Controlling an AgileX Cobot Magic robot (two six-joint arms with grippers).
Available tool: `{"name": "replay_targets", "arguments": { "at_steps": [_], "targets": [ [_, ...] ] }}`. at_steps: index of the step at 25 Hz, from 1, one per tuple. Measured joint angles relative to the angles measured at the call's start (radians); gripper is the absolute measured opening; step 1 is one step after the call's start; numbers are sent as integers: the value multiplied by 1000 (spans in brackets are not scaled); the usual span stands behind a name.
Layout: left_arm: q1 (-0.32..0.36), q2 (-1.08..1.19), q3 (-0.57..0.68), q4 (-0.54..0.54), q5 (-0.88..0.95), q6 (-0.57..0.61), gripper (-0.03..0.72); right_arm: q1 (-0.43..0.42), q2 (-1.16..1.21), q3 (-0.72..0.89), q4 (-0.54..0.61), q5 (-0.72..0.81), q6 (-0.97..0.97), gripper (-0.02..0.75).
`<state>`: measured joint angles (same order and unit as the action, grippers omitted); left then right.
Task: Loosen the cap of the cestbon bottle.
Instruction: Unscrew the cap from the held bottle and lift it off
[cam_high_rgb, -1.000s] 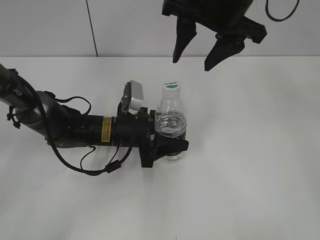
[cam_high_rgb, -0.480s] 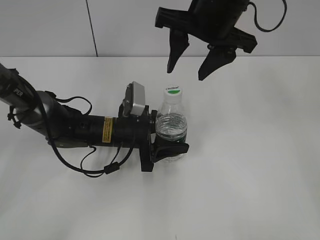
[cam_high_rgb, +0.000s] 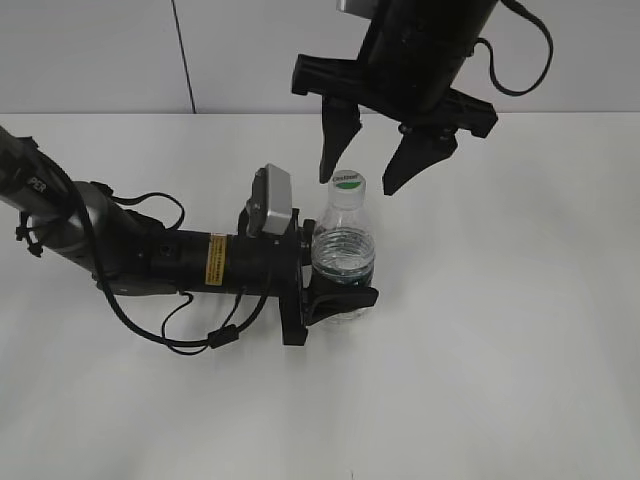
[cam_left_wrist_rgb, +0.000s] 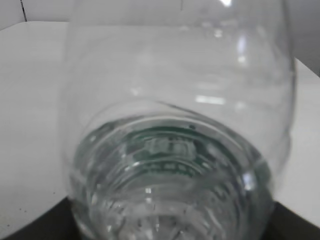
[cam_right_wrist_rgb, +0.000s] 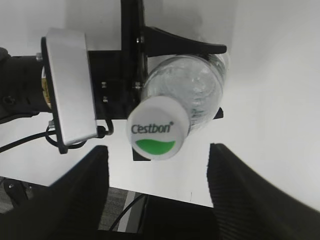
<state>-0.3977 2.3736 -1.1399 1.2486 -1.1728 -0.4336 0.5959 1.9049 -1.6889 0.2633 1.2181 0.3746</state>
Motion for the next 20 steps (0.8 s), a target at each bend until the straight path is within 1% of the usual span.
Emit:
{"name": "replay_targets", "arguments": {
  "at_steps": [20],
  "targets": [
    [0, -3, -5, 0, 10, 14, 412, 6, 37, 1, -30, 0, -7, 473]
  ]
}}
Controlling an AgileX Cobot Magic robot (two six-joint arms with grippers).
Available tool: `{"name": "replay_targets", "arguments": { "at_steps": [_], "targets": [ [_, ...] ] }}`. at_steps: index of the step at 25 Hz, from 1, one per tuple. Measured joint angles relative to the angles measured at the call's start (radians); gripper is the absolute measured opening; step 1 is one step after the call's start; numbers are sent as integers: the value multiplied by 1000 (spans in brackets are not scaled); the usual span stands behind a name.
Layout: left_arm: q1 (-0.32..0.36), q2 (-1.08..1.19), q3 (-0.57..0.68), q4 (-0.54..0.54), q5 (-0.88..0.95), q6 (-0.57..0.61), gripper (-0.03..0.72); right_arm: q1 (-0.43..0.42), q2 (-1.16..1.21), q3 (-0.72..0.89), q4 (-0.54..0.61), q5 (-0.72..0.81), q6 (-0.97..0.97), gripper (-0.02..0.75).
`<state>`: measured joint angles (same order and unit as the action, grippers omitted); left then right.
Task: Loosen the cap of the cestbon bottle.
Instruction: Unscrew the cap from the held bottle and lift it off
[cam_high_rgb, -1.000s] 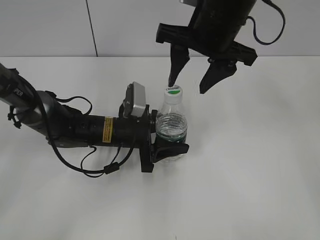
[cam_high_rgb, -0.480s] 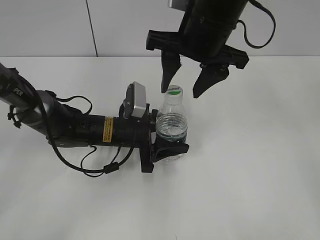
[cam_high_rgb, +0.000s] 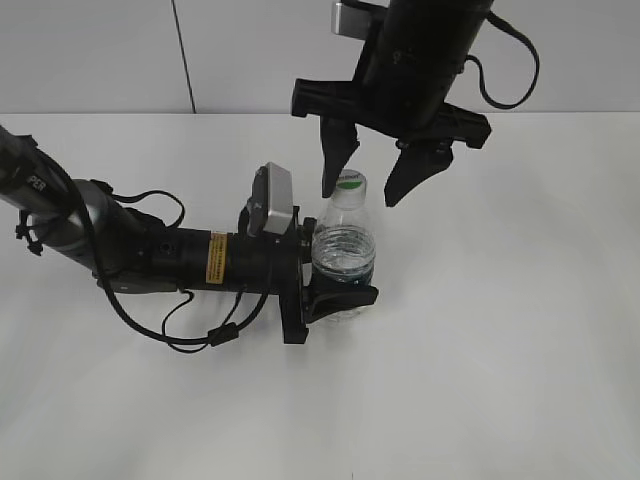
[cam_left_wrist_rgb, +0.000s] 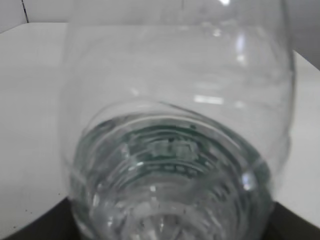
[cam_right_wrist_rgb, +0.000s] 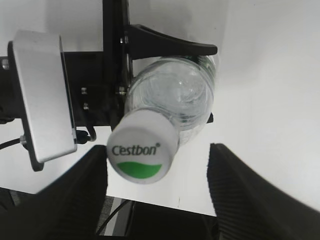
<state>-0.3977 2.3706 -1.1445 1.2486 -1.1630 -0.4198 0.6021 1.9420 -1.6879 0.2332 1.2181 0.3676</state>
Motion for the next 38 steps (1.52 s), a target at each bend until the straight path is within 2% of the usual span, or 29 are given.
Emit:
{"name": "replay_targets", "arguments": {
  "at_steps": [6, 13, 31, 38],
  "targets": [
    [0, 0, 0, 0, 0, 1, 412, 0, 0, -4, 0, 0, -18, 468],
    [0, 0, 0, -1, 0, 2, 412, 0, 0, -4, 3, -1, -38, 395],
    [0, 0, 0, -1, 1, 3, 412, 0, 34, -11, 21, -2, -104, 386],
    [0, 0, -1, -8, 3, 3, 412, 0, 39, -44, 4, 8, -106, 343]
  ]
}}
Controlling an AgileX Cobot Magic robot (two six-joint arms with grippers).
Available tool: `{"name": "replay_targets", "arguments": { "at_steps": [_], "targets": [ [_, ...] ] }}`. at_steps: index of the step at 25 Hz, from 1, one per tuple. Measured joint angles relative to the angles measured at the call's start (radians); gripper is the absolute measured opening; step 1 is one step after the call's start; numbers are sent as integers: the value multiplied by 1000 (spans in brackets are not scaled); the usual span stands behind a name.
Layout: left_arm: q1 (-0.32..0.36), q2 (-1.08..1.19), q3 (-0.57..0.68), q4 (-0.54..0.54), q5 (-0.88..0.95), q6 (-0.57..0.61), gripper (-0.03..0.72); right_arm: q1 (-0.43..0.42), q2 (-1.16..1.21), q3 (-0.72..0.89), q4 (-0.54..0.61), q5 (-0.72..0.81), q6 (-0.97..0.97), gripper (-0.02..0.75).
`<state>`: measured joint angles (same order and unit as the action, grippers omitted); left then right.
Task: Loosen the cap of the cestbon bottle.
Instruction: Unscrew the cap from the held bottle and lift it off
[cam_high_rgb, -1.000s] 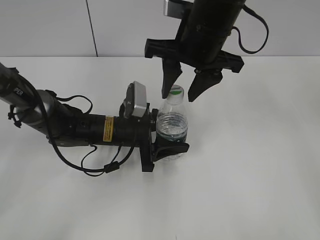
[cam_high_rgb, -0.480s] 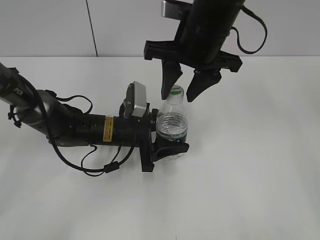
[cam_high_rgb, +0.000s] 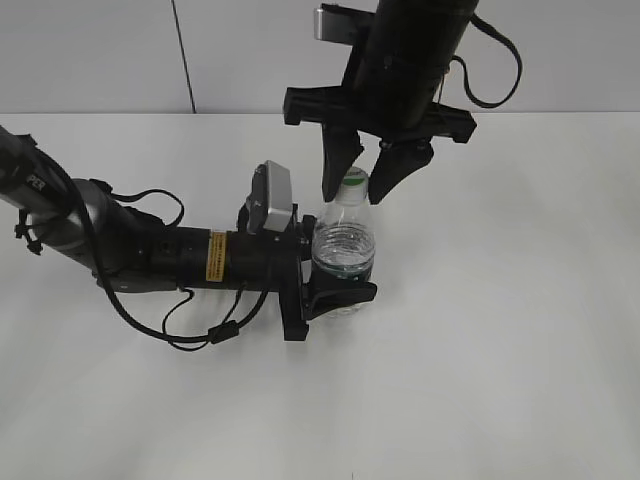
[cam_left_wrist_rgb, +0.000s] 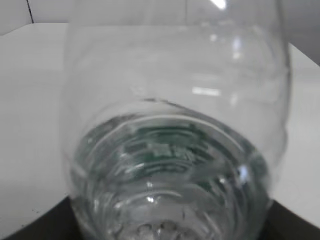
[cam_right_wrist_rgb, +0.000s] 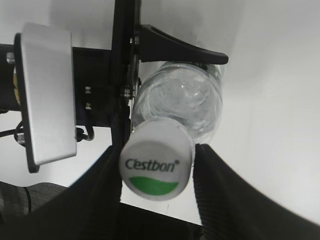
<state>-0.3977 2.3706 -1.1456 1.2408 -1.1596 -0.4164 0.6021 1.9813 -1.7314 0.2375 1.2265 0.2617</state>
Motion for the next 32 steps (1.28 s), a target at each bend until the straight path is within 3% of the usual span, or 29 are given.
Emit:
{"name": "replay_targets", "arguments": {
  "at_steps": [32],
  "targets": [
    [0, -2, -1, 3, 12, 0, 412, 3, 8, -30, -37, 0, -41, 303]
  ]
}}
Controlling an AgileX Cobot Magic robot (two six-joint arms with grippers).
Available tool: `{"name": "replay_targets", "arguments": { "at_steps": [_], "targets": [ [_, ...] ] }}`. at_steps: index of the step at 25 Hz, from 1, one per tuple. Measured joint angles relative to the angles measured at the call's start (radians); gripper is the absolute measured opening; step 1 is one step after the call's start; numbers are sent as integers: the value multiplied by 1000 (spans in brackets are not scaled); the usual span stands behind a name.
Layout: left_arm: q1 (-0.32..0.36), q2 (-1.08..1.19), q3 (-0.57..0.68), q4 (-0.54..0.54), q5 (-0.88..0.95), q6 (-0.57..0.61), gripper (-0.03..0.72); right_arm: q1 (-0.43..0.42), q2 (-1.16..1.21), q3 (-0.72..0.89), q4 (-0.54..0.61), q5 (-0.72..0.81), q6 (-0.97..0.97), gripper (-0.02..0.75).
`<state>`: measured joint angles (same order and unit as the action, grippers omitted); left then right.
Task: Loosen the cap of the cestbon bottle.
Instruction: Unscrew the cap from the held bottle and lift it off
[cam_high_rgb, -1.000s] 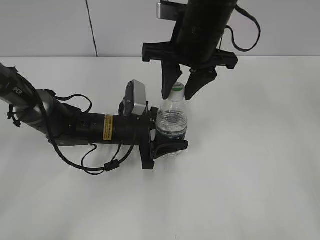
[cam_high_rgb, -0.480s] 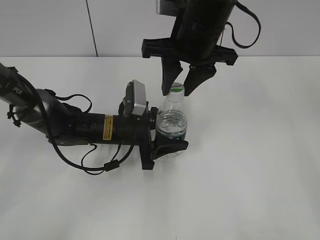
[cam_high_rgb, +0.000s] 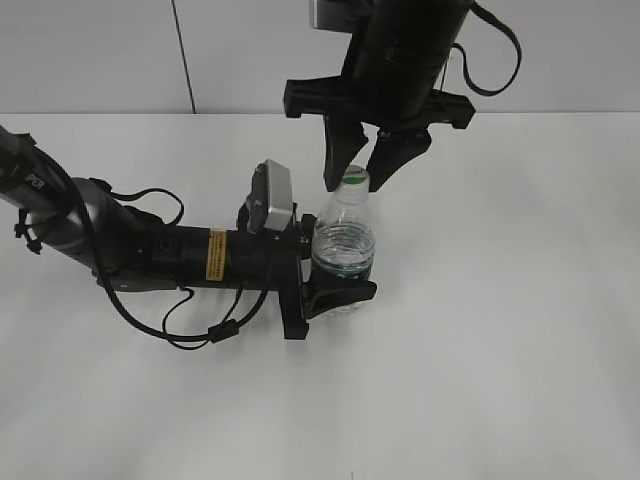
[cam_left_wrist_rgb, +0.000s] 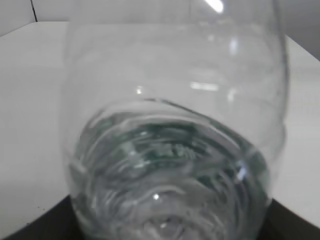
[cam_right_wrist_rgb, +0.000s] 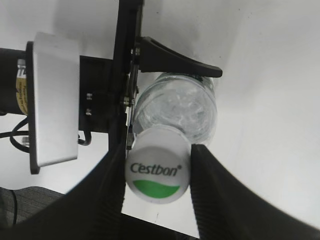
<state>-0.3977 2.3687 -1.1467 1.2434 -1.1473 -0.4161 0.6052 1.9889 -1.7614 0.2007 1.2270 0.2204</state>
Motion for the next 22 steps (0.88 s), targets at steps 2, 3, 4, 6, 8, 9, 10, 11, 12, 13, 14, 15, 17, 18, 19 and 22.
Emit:
{"name": "replay_targets", "arguments": {
  "at_steps": [2, 3, 4, 6, 8, 9, 10, 11, 12, 13, 14, 15, 17, 18, 19, 22],
  "targets": [
    [0, 0, 0, 0, 0, 0, 412, 0, 0, 0, 0, 0, -19, 303],
    [0, 0, 0, 0, 0, 0, 412, 0, 0, 0, 0, 0, -32, 303],
    [0, 0, 0, 0, 0, 0, 412, 0, 0, 0, 0, 0, -53, 302],
    [0, 0, 0, 1, 0, 0, 412, 0, 0, 0, 0, 0, -110, 302],
    [0, 0, 0, 2, 0, 0, 412, 0, 0, 0, 0, 0, -172, 302],
    [0, 0, 0, 2, 0, 0, 412, 0, 0, 0, 0, 0, -207, 302],
    [0, 0, 0, 3, 0, 0, 412, 0, 0, 0, 0, 0, -231, 302],
    [0, 0, 0, 3, 0, 0, 412, 0, 0, 0, 0, 0, -255, 302],
    [0, 0, 0, 3, 0, 0, 412, 0, 0, 0, 0, 0, -278, 302],
    [0, 0, 0, 3, 0, 0, 412, 0, 0, 0, 0, 0, -298, 302],
    [0, 0, 0, 3, 0, 0, 412, 0, 0, 0, 0, 0, -315, 302],
    [0, 0, 0, 3, 0, 0, 412, 0, 0, 0, 0, 0, -340, 302],
    [0, 0, 0, 5, 0, 0, 412, 0, 0, 0, 0, 0, -388, 302],
    [0, 0, 0, 6, 0, 0, 412, 0, 0, 0, 1, 0, -421, 302],
    [0, 0, 0, 7, 0, 0, 412, 0, 0, 0, 2, 0, -456, 302],
    [1, 0, -1, 12, 0, 0, 412, 0, 0, 0, 4, 0, -550, 302]
  ]
}}
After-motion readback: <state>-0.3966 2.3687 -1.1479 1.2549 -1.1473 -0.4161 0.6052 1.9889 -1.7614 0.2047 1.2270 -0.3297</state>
